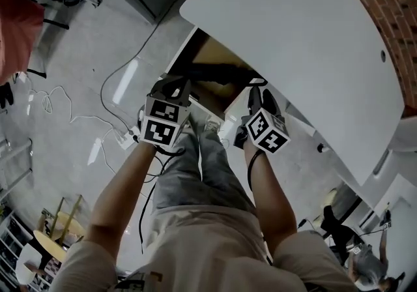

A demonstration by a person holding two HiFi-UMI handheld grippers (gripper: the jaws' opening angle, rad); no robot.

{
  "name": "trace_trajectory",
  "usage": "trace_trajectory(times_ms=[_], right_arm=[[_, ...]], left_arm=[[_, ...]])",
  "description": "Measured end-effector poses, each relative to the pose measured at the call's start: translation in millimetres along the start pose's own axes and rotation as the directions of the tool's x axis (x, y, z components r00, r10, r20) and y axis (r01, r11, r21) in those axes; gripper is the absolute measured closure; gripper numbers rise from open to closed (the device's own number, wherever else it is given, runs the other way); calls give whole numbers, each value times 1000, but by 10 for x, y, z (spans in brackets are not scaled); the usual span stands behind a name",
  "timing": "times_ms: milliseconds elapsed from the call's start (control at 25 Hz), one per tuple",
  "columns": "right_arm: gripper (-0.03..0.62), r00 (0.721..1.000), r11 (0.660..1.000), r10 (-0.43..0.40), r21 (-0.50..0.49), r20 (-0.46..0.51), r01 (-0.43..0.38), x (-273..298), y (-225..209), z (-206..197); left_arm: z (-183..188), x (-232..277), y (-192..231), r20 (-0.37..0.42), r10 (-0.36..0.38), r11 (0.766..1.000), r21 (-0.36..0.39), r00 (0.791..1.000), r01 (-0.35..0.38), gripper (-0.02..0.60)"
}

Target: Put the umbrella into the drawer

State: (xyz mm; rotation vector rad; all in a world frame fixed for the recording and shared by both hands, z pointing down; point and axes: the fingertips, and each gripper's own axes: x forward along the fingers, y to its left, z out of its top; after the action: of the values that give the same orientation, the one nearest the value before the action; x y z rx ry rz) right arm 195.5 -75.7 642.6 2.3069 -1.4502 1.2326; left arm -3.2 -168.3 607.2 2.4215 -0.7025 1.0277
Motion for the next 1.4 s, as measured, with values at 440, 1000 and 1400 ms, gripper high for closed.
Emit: trace_trajectory(times_ms=[440,1000,1400], right_arm=[[514,969,976,214,-70,127,-206,-866,936,894],[562,754,863,494,-355,434,-361,-2388,2176,2465],[577,496,728,652,-657,573,-198,-3650,2923,3173]], left_arm=[[634,-991,71,137,86,996,-32,987,-82,573],[1754,-2631,240,447,216,976,-105,868,-189,573],[2427,-3617,114,610,218,962,0,762,-275,574]])
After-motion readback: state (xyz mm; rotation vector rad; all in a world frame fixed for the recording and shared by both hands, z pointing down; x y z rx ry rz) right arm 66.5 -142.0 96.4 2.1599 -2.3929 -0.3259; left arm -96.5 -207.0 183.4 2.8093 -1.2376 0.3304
